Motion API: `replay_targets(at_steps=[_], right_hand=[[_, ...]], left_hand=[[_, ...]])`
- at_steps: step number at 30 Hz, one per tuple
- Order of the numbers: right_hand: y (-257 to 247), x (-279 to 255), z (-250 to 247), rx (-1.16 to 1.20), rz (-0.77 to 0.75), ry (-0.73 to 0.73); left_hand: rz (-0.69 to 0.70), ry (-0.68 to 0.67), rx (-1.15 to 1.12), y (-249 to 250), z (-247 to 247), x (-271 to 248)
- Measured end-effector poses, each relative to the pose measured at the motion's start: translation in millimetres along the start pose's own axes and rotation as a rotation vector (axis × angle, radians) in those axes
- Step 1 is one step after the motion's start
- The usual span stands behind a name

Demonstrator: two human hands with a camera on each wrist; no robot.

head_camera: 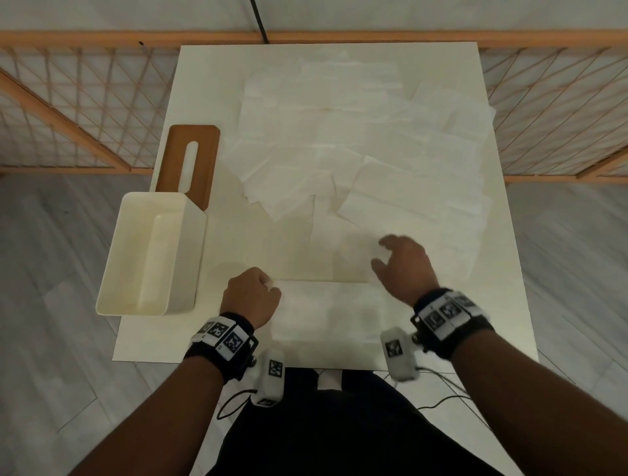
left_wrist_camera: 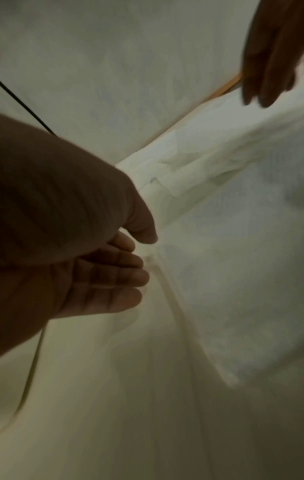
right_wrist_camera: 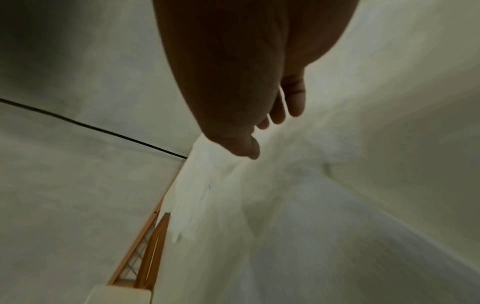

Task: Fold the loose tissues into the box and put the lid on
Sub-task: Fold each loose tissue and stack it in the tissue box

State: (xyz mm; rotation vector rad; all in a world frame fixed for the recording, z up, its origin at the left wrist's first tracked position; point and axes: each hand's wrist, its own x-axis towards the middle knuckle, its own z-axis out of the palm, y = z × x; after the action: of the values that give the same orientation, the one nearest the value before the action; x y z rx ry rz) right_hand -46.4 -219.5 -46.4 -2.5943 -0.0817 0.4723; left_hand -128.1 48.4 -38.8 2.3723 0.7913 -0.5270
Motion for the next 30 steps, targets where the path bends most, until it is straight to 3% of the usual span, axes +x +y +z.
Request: replay_targets(at_steps=[2,5,10,16,21,25,27,30], right_hand=[[-13,30,-10,-0.058,-0.086,0.048],[-27,75,-21,-0.212,-0.095,0.068],[-33,106,-36,-0.425,-0.011,-0.070],[-40,79,-81,-0.136,-0.146,-0.273],[-60,37,-123,0.310,-0.155,-0.529],[-60,27,-128,0.614,-0.108,-0.548],[-56,23,-126,0.770,-0.040,-0.522],[-43,11,-118,1.042,0.101,-0.534]], left_hand=[[0.036,0.012,-0.031,3,-6,3],[0.107,0.043,-0.091,11,-13,2],[0.223,0.072,-0.146,25,-26,-5],[0.467,0.041,-0.215,52,-43,-1],[0.686,-0.175,-0.155,108,-52,7],[0.668,-0.267,-0.130,125,-61,12],[0.627,-0.259,-0.273,125,-67,8],[0.456,-0.233,-0.605,117,-76,4]])
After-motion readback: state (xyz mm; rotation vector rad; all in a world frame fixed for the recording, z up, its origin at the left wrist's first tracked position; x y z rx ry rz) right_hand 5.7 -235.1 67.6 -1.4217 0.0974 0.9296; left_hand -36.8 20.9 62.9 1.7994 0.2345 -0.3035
